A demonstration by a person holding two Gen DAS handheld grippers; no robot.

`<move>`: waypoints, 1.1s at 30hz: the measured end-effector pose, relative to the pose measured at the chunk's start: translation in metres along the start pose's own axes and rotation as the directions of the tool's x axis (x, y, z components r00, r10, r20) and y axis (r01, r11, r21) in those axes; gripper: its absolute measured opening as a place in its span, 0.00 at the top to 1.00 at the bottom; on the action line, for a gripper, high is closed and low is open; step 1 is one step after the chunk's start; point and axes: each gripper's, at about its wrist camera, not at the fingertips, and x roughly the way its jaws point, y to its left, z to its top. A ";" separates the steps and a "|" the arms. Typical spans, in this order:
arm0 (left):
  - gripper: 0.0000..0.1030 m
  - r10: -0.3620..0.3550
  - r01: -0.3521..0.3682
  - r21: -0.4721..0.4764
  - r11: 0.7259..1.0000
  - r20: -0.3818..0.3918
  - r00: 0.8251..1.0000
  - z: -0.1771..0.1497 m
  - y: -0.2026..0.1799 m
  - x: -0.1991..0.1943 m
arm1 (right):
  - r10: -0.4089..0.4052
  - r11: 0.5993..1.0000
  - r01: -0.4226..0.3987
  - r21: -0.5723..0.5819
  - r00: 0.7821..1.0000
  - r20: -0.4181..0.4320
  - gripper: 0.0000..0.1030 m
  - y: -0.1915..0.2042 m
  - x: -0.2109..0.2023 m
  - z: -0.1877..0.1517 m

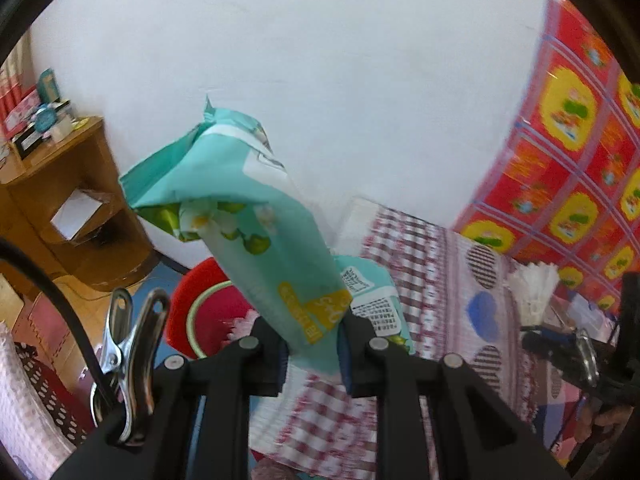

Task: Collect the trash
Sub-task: 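Carry the teal package and shuttlecock toward the red bin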

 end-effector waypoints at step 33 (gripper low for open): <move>0.80 0.031 0.017 0.164 0.986 -0.288 0.957 -0.060 0.158 0.266 | -0.139 0.989 0.141 0.045 0.989 -0.040 0.73 0.135 0.102 0.053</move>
